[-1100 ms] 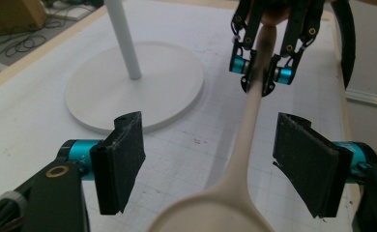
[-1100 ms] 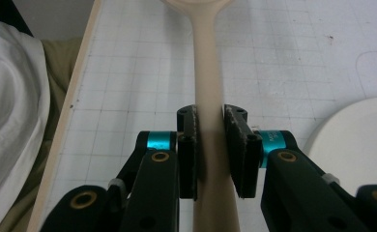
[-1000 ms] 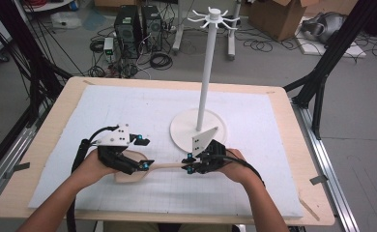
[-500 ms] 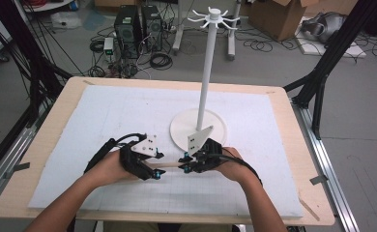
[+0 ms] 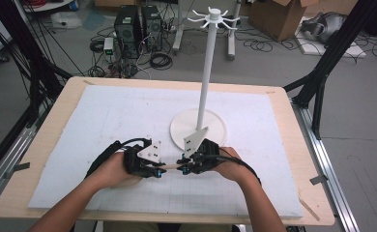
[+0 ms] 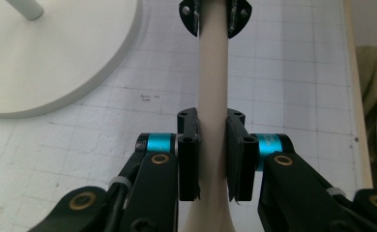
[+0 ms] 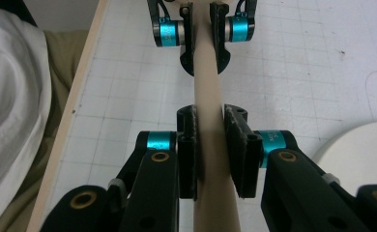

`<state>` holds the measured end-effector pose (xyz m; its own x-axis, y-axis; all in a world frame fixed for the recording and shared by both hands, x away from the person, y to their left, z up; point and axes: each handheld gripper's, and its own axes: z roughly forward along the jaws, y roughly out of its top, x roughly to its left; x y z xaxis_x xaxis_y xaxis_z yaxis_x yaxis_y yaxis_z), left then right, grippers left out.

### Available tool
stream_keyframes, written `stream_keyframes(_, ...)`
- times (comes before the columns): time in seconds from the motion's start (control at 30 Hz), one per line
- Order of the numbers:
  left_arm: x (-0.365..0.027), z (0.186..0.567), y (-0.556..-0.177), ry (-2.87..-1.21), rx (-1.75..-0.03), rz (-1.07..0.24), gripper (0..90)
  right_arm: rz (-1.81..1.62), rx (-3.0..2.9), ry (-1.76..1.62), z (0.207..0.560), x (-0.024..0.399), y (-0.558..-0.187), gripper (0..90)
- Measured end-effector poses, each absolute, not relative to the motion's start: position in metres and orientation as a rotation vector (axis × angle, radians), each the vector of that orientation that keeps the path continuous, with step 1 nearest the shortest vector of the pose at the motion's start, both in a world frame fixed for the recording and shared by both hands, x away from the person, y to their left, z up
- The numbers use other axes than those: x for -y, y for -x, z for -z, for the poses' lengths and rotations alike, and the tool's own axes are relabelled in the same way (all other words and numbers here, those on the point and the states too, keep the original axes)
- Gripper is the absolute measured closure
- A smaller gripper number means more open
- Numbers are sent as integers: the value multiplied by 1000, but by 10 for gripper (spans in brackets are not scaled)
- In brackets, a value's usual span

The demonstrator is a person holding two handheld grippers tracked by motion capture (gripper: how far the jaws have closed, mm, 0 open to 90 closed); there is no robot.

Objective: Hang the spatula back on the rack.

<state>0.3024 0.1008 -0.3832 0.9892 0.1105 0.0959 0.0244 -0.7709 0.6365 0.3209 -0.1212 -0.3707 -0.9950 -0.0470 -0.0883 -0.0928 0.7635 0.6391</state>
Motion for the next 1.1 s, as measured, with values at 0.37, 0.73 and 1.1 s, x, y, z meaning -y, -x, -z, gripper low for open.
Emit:
stream_keyframes(0.37, -112, 378, -307, -2398, -188, -170, 779, -1245, -2597, -86, 343, 146, -315, 364)
stream_keyframes(0.73, -128, 378, -312, -2265, -378, -271, 778, -1412, -2256, -562, 345, 198, -314, 303)
stream_keyframes(1.1, -129, 370, -309, -2144, -447, -356, 778, -1456, -2249, -755, 359, 192, -312, 284)
